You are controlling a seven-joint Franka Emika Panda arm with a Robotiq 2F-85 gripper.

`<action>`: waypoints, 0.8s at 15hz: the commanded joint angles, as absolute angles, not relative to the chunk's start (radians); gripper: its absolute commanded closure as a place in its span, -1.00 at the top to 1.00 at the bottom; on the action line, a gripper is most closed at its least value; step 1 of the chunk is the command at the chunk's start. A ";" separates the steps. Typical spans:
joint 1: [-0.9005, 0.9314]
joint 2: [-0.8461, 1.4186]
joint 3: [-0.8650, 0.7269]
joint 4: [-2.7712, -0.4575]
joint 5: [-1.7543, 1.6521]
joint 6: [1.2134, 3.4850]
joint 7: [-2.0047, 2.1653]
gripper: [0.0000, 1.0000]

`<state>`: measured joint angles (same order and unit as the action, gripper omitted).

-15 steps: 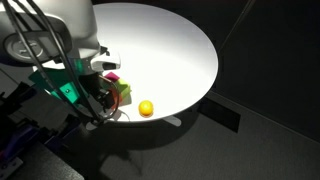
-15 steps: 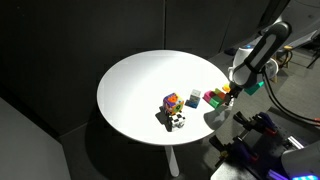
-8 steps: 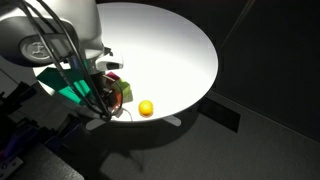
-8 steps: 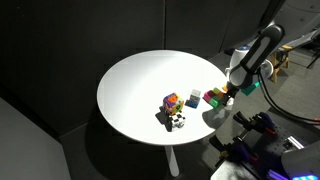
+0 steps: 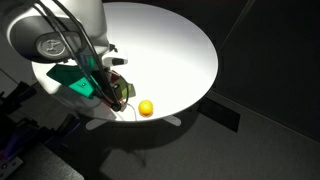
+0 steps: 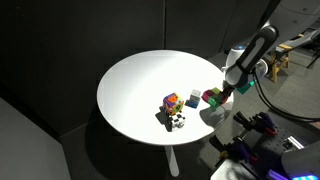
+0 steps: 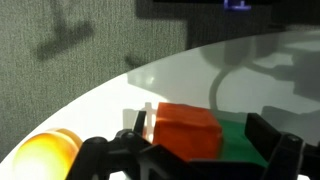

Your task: Push the pink and green blocks backwards then put the pink block on top of the grey block

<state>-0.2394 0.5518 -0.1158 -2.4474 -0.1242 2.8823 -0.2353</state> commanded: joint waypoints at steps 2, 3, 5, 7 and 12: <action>-0.251 0.562 -0.094 -2.399 -0.107 2.868 -0.235 1.00; -0.251 0.564 -0.092 -2.390 -0.106 2.864 -0.234 1.00; -0.249 0.569 -0.089 -2.373 -0.105 2.860 -0.232 1.00; -0.247 0.576 -0.089 -2.355 -0.105 2.856 -0.230 1.00; -0.250 0.594 -0.086 -2.311 -0.102 2.839 -0.230 1.00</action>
